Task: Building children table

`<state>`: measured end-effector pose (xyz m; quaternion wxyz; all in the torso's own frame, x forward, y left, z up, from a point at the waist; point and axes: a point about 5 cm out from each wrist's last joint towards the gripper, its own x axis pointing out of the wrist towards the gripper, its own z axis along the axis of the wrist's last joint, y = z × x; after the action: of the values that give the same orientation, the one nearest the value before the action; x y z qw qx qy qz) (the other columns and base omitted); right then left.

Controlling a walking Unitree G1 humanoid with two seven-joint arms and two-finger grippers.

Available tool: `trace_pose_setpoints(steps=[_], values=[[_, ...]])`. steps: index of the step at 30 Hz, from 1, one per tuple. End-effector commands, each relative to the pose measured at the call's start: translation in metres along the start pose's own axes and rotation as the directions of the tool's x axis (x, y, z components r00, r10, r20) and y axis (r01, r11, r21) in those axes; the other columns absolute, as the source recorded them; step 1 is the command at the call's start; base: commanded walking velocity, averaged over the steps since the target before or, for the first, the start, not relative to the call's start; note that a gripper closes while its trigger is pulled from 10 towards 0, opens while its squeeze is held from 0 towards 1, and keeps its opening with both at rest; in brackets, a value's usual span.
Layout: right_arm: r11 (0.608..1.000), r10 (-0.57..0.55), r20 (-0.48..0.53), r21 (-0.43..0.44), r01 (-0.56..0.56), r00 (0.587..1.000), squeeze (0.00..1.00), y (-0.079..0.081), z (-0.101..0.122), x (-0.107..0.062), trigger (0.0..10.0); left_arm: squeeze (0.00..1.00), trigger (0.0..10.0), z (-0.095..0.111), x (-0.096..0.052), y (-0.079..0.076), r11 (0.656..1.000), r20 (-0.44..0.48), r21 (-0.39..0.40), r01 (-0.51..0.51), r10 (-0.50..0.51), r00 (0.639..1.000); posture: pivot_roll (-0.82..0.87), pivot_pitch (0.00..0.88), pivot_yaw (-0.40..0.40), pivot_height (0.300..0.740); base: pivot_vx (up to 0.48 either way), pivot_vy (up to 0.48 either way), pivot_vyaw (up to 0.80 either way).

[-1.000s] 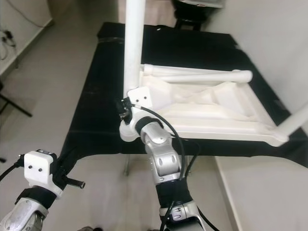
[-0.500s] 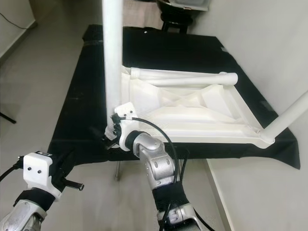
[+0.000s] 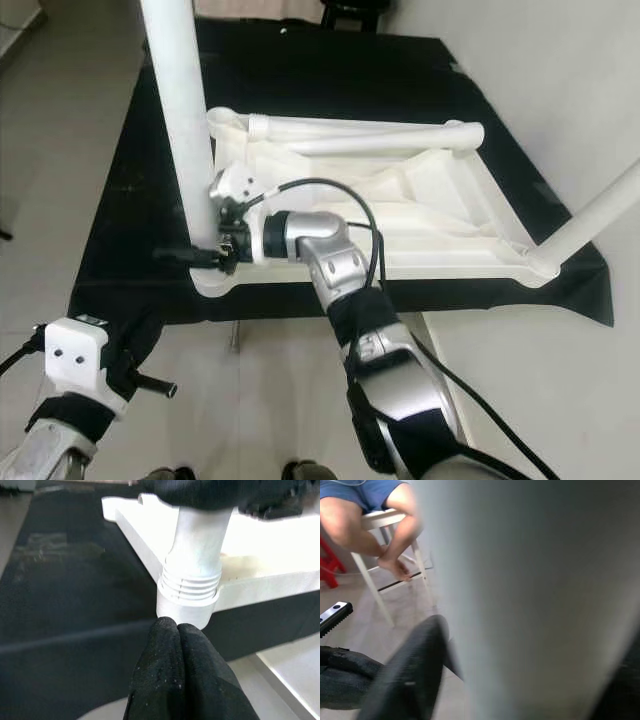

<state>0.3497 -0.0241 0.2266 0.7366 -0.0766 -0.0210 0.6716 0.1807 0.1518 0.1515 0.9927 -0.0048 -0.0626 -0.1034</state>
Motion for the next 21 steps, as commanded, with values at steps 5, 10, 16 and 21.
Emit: trace_pose_setpoints(steps=[5,10,16,21], values=[[0.992,0.13,0.021,-0.001,-0.13,0.991,0.0,0.004,0.007,0.004,0.0,0.0,10.0,0.002,-0.006,-0.004,1.0,-0.018,-0.014,0.012,-0.013,1.0,-0.03,0.247,-0.12,0.74,0.0,0.0,0.0],[0.994,0.106,0.022,-0.002,-0.106,0.994,0.0,-0.003,0.006,-0.004,0.0,0.0,10.0,0.001,-0.005,-0.004,1.0,-0.024,-0.009,0.014,-0.014,1.0,-0.04,0.239,-0.122,0.74,0.0,0.0,0.0],[0.992,-0.117,0.078,0.059,0.113,0.99,0.0,-0.009,-0.001,-0.018,0.0,0.0,10.0,-0.001,-0.002,-0.002,1.0,-0.025,-0.009,0.008,-0.008,1.0,-0.07,0.217,-0.127,0.74,0.0,0.0,0.0],[0.657,-0.739,-0.062,0.153,0.738,0.671,0.0,0.031,-0.048,-0.026,0.0,0.0,10.0,-0.003,0.005,0.003,1.0,-0.02,-0.006,0.011,-0.011,1.0,-0.13,0.195,-0.108,0.74,0.0,0.0,0.0]])
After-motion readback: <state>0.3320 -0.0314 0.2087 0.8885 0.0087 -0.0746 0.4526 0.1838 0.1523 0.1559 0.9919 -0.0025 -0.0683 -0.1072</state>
